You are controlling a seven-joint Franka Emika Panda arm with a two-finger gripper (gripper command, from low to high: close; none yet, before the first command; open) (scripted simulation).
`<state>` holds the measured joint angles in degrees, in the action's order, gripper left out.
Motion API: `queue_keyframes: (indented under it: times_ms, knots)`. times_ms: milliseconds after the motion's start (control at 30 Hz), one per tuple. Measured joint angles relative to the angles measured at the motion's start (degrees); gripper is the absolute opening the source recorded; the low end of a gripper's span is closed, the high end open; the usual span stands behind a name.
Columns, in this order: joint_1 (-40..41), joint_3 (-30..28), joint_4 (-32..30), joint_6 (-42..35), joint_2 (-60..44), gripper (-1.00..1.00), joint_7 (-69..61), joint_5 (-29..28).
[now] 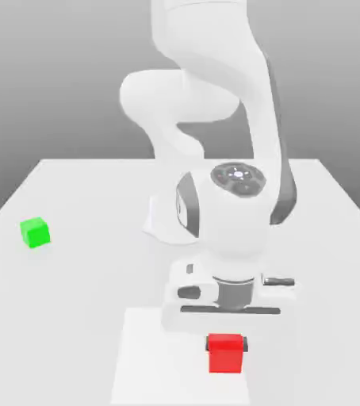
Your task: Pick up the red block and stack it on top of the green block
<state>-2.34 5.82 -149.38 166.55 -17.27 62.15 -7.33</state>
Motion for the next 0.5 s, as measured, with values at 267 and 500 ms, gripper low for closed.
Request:
queue_keyframes:
  times_ms: [267, 500]
  knots:
    - [2.1, 1.6, -1.8, -8.4, 10.3, -1.00, -2.3, 4.2]
    - [19.3, -8.5, -5.4, -10.8, 16.5, -1.00, 13.7, -0.4]
